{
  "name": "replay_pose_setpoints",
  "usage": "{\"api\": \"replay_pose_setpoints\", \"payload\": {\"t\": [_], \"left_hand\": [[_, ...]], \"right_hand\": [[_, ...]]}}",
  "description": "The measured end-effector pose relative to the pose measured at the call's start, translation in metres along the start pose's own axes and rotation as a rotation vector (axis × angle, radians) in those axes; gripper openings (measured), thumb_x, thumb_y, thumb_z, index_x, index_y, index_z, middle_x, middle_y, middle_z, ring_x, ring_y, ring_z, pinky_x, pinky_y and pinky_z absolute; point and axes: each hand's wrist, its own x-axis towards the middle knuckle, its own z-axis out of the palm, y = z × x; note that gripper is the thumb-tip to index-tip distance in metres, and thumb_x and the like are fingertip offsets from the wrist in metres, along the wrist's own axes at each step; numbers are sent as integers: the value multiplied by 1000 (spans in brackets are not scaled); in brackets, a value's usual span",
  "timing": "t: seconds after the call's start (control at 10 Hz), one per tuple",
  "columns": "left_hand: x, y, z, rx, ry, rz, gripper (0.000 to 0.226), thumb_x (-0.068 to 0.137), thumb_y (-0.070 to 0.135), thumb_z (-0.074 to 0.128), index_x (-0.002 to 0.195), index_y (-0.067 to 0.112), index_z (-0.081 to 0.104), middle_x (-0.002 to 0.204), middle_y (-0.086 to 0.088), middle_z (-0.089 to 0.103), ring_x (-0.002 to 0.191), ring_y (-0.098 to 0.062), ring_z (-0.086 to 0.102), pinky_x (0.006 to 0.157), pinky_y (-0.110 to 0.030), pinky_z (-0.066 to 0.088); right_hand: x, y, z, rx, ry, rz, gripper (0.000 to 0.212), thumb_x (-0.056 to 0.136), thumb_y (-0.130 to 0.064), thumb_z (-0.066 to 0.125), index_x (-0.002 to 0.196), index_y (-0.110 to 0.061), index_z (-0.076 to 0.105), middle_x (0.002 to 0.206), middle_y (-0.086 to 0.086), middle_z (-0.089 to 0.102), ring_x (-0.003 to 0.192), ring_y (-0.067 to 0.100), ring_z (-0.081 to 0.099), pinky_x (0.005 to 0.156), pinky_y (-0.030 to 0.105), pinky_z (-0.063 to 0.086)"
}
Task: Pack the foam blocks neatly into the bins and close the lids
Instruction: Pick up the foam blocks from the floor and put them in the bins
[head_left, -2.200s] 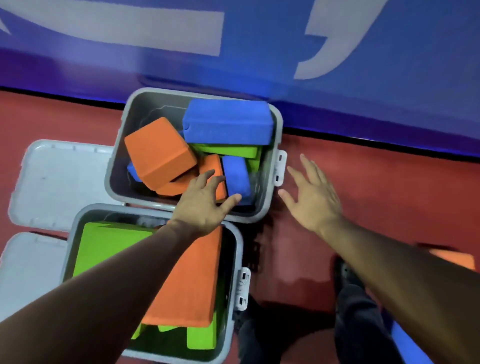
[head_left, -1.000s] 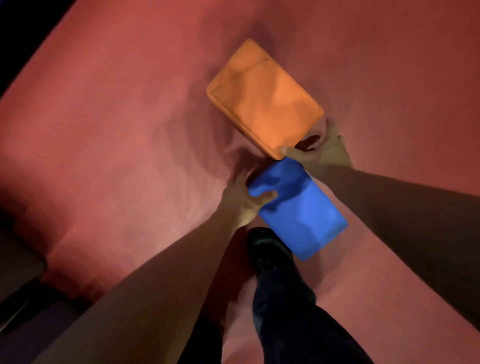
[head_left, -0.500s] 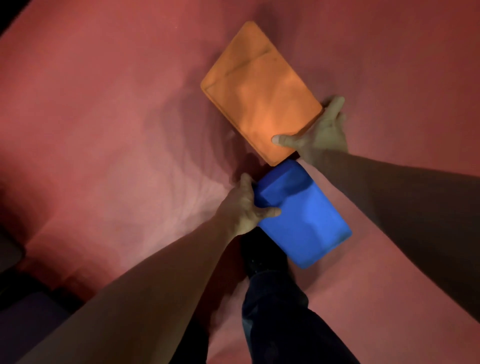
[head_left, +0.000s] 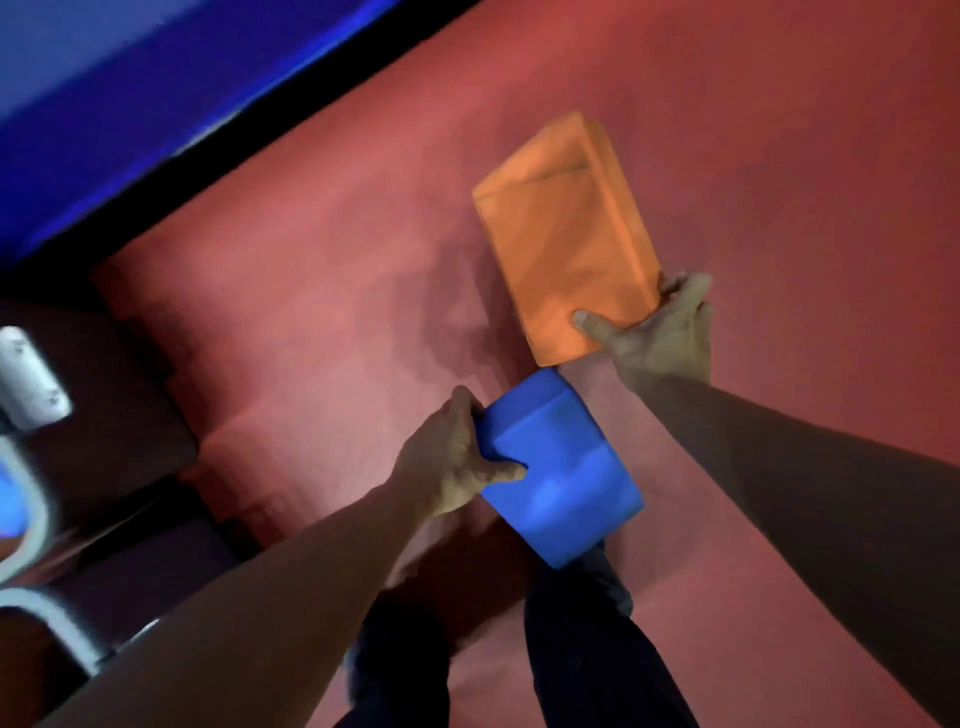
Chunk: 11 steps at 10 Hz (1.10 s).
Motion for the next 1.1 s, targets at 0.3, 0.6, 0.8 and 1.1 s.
{"api": "replay_pose_setpoints", "payload": {"t": [0.3,0.6,0.8,1.1], "left_hand": [[-136,-69,-170,13,132,-8,92,59,60,88,139,37,49,126,10,59,112,-15,58,97,-37,50],[-314,-217,-308,-644,550,-250,93,33,67,95,112,29,65,106,-1,76,98,-21,74,94,-44,58],[-436,-330,-331,-916,837,-475,84,45,63,93,109,17,68,100,-10,77,79,-20,73,78,-42,61],[-430,-405,-296,-1561,702,-731,51,79,53,80,112,16,67,96,-7,72,76,-23,69,60,-34,62]], "right_hand": [[-138,-166,-1,152,-105,-177,94,63,-56,89,139,-32,39,131,19,45,118,39,52,102,39,41],[-289,-293,62,53,-310,-386,90,65,-63,83,140,-37,41,130,16,51,116,35,55,102,39,45],[-376,-346,126,173,-434,-421,87,52,-73,81,126,-42,47,115,-8,65,110,20,62,99,43,52],[-441,-433,222,251,-620,-255,104,33,-80,79,120,-26,60,113,-5,71,97,27,72,96,43,55]]}}
